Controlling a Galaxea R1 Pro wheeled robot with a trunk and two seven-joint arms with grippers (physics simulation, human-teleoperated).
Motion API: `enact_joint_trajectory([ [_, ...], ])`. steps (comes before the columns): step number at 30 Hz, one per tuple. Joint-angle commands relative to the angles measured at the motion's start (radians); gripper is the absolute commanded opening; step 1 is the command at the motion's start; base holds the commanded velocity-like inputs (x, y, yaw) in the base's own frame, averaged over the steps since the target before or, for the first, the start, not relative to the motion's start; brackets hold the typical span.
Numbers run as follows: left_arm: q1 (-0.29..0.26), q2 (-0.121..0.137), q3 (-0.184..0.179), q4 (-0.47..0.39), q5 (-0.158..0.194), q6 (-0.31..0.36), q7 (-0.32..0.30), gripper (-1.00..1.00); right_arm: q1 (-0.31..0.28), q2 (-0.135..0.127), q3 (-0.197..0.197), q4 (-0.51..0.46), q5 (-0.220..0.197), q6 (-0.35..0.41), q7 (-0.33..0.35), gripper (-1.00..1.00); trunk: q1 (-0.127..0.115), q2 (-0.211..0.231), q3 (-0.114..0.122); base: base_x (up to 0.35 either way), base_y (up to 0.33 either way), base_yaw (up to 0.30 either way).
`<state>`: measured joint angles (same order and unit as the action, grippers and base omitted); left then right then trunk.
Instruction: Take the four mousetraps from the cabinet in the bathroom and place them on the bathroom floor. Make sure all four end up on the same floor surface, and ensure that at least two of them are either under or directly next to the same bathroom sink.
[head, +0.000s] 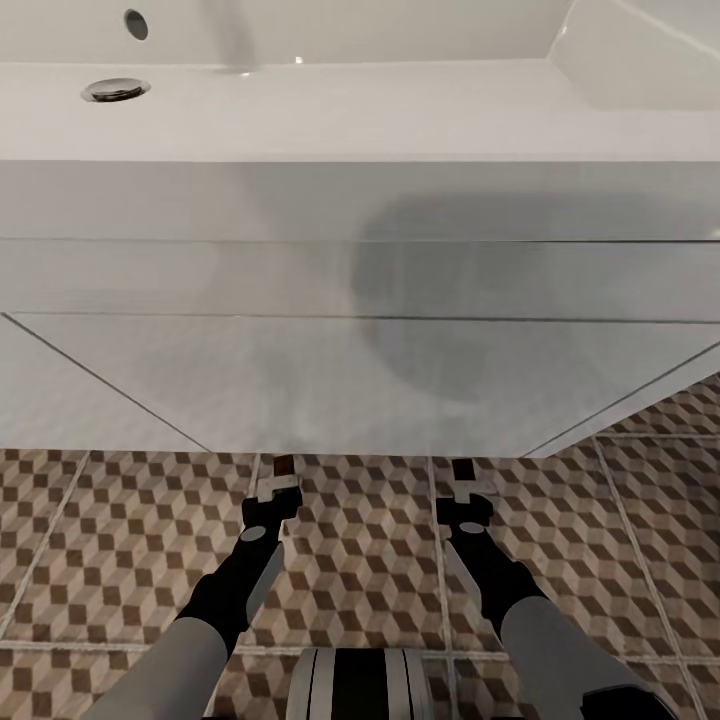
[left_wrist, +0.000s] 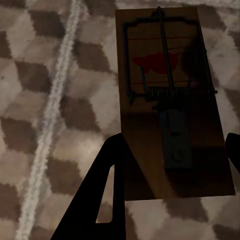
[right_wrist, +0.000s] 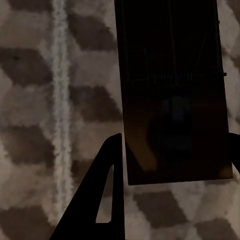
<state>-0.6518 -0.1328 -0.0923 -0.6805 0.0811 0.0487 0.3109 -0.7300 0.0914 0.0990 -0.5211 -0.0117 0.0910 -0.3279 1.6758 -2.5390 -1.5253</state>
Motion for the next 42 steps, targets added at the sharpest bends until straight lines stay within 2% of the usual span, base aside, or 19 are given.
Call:
enact_joint_trajectory([
  [1,0.0,0.001,-0.006,-0.002,0.008,0.005,0.008,-1.0,0.0,-0.001,0.007,-0.001,-0.002,0.009,-0.008,-1.0,0.0,0.0,-0.001,0.002,0.0,0.0],
  [42,0.0,0.001,-0.003,0.001,0.008,0.002,0.008,-1.0,-0.001,0.009,0.007,0.0,-0.002,0.009,-0.008,-1.0,0.0,0.0,-0.001,0.019,0.0,0.0],
])
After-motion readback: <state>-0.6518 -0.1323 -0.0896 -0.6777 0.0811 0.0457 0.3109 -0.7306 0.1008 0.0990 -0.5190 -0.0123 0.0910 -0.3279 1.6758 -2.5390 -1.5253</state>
